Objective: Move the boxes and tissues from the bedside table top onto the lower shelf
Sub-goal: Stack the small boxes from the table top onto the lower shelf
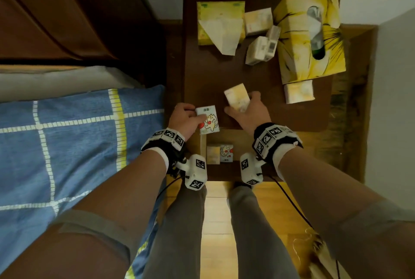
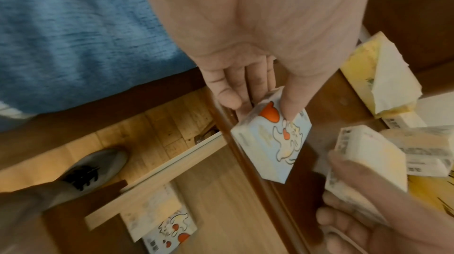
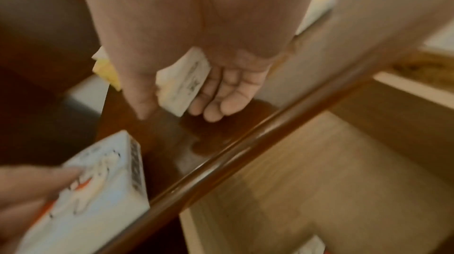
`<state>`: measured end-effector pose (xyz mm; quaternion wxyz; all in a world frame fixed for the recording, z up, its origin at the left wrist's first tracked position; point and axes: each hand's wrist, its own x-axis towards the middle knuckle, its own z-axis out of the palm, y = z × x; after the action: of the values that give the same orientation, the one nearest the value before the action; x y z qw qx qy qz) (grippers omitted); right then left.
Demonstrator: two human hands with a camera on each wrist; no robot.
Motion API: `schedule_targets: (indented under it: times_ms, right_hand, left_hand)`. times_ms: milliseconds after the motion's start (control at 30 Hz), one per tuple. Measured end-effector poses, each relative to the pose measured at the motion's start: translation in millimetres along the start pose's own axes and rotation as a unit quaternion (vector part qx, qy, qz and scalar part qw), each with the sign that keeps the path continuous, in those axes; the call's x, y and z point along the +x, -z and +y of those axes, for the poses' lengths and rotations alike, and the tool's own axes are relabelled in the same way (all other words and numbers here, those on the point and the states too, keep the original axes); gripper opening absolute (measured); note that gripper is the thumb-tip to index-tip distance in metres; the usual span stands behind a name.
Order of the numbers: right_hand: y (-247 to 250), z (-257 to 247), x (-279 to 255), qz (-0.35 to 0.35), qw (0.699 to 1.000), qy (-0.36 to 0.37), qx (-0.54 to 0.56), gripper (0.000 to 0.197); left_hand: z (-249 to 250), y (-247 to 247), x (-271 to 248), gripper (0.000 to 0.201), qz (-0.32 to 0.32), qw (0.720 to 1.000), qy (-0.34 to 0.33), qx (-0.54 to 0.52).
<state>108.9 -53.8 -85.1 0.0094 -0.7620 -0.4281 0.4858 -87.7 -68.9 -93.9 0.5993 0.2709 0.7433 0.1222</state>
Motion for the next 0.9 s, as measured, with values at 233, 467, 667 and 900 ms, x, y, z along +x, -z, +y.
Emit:
schedule_targets:
  times_ms: [233, 467, 667, 900]
  right_hand:
    - [-20.8, 41.1, -41.9, -0.080, 0.996, 0.033, -0.007, 0.072]
    - [-60.8, 113.8, -46.3, -0.158, 0.977, -0.069, -0.121, 0.067]
    - [-91.0, 139.2, -11.4, -0.126, 0.973, -0.117, -0.155, 0.042]
    - [-124.4, 143.8, 9.5, -0.159, 0.961, -0.077, -0.210, 0.048]
  left_hand:
    - [-41.0, -9.2, -30.4, 0.031, -0.001, 0.999, 0.011, 0.030]
    - [-101.4, -39.5, -33.6, 0.034, 0.020, 0.997, 0.025, 0.067]
    - [-131.0, -53.6, -11.9, 0.036, 0.048, 0.997, -0.003, 0.061]
    - [-142.9, -52.6, 1.2, 0.035, 0.067, 0.995, -0.042, 0.055]
